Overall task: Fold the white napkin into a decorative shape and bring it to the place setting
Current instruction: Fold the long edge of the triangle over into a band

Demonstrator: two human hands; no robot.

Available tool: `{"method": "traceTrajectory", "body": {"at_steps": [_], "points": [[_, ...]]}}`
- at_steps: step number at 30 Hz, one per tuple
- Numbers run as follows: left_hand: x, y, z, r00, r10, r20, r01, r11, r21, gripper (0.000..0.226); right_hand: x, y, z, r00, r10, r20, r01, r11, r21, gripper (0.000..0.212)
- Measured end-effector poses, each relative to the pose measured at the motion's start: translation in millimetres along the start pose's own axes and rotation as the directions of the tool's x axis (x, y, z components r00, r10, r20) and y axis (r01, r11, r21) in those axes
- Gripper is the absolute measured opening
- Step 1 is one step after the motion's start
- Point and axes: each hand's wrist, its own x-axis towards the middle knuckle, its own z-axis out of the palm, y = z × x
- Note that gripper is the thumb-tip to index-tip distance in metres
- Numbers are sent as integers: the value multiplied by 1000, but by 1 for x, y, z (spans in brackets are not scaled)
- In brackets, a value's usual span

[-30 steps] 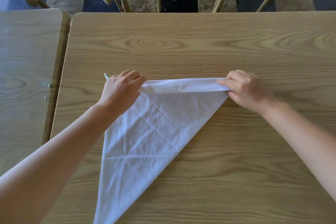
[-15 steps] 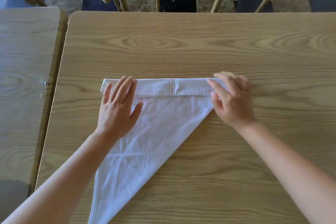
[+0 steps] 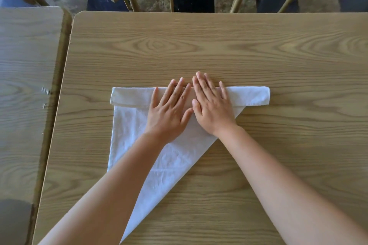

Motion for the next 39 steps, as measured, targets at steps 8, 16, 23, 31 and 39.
{"method": "traceTrajectory", "body": {"at_steps": [8,16,23,31,39], "points": [[-22,-44,-13,983,-182,33,182,983,-5,66,-10,64,-14,986,168,5,-167,983,-74,69],[-32,-66,-25,949,-314,25,314,949,9,70,-19,93,-20,969,246,10,-244,965,-92,72],[-9,-23,-19,926,-371,75,376,923,-81,88,-94,95,-10,898,423,-120,-428,903,-18,66],[0,37,2,994,70,79,-69,998,-14,81,-226,82,4,691,704,-164,-708,705,42,64],[7,72,7,960,249,131,-253,967,22,80,-292,58,11,590,800,-113,-799,598,59,65]]}}
